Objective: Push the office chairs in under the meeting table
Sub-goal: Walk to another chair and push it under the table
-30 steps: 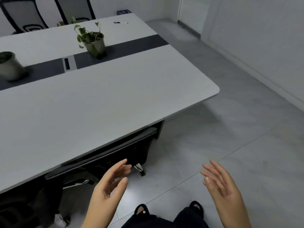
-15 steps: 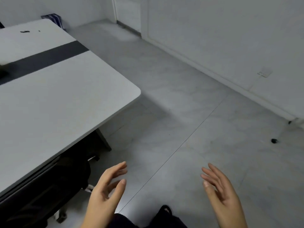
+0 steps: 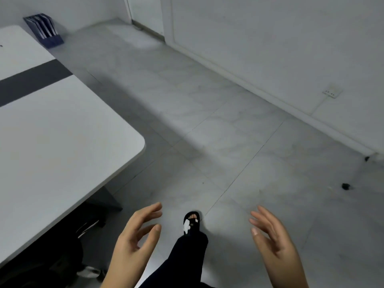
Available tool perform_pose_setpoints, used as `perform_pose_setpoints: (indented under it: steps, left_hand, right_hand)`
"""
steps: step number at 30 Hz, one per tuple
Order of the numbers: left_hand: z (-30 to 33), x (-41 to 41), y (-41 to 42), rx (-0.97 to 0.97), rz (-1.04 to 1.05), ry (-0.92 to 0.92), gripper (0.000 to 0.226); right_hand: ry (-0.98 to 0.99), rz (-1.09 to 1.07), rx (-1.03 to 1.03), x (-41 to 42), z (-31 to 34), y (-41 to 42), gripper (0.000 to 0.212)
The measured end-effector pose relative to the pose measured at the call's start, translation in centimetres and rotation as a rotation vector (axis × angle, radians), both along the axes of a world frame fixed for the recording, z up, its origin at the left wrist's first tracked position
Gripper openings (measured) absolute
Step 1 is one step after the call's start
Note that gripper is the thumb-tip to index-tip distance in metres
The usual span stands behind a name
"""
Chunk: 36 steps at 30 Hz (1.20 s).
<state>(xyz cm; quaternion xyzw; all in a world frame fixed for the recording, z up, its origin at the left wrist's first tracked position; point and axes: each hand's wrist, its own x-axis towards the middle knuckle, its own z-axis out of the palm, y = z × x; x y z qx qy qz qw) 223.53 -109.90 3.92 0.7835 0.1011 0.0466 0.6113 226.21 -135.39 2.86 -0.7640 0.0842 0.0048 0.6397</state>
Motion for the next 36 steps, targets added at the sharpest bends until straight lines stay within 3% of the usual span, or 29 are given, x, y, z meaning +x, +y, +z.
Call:
perform_pose_setpoints:
  steps: [8, 18, 27, 36]
  left_hand:
    - [1.1, 17.5, 1.7, -0.022, 0.018, -0.058, 0.035]
    - [0.5, 33.8, 1.5, -0.021, 0.126, -0.044, 0.034]
    - [0.2, 51.2, -0.7, -0.044, 0.371, -0.085, 0.036]
    - [-1.3, 60.9, 4.2, -0.053, 0.663, -0.041, 0.044]
  right_hand:
    - [-0.060, 0.008, 0.026, 18.1, 1.7, 0.8, 0.049]
    - [-0.015, 0.070, 0.030, 36.5, 1.2, 0.4, 0.049]
    - [-0.062, 0.343, 0.000, 60.2, 1.9, 1.1, 0.052]
    - [0.025, 0.662, -0.032, 76.2, 0.3, 10.2, 0.048]
